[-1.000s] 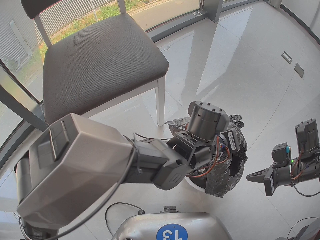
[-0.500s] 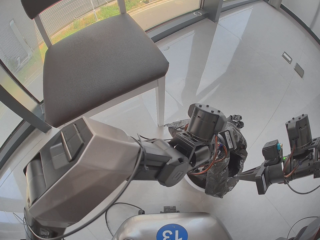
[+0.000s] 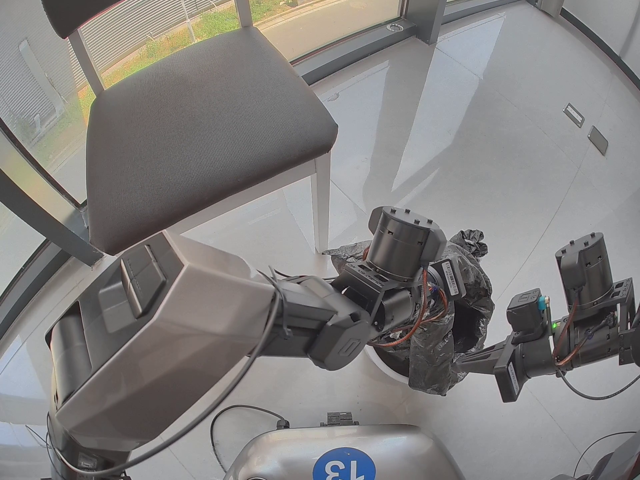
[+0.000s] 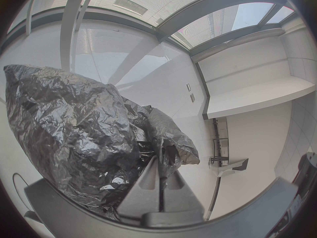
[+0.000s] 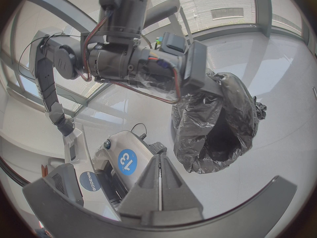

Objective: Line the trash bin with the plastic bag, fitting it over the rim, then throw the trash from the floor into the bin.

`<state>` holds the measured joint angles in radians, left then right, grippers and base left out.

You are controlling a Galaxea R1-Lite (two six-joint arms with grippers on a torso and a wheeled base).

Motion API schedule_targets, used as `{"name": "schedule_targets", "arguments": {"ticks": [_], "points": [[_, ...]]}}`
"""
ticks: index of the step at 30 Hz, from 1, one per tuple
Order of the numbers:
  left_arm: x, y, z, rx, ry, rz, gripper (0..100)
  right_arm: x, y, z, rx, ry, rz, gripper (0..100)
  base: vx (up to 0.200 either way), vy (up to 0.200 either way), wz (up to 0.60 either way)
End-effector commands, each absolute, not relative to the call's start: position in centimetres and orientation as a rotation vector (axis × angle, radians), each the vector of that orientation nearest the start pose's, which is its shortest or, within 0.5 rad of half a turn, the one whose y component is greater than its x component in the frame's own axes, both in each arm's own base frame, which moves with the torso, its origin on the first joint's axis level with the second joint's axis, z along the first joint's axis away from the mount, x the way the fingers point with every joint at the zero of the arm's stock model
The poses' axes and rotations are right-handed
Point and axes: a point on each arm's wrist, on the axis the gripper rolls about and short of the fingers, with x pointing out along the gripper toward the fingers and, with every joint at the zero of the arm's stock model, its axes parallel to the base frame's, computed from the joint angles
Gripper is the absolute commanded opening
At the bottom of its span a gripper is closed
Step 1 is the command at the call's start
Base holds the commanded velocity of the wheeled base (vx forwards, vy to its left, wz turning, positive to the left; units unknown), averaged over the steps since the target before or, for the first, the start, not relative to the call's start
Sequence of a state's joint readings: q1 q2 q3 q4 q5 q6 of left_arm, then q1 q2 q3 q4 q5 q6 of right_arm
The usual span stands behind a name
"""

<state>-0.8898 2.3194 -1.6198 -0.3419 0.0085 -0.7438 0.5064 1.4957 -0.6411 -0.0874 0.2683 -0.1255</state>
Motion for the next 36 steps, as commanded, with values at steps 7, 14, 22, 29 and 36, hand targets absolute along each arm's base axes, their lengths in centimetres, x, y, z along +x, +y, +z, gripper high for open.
{"name": "schedule_targets", "arguments": {"ticks": [7, 14, 22, 29, 36], "points": [[30.1, -37.5, 13.4, -0.532, 0.626, -0.707, 0, 20.8, 13.1, 10.5, -0.311, 0.66, 0.839, 0, 0.0, 0.0, 0.0], [30.3, -37.4, 13.5, -0.536, 0.614, -0.694, 0, 20.7, 10.9, 10.1, -0.285, 0.662, 0.77, 0, 0.0, 0.0, 0.0], [30.3, -37.2, 14.0, -0.532, 0.599, -0.694, 0, 21.4, 9.3, 10.1, -0.254, 0.673, 0.691, 0, 0.0, 0.0, 0.0], [30.0, -37.1, 14.8, -0.539, 0.587, -0.703, 0, 22.2, 9.6, 9.9, -0.234, 0.682, 0.681, 0, 0.0, 0.0, 0.0], [30.0, -37.0, 15.1, -0.547, 0.582, -0.703, 0, 23.7, 10.2, 10.7, -0.196, 0.652, 0.661, 0, 0.0, 0.0, 0.0]]}}
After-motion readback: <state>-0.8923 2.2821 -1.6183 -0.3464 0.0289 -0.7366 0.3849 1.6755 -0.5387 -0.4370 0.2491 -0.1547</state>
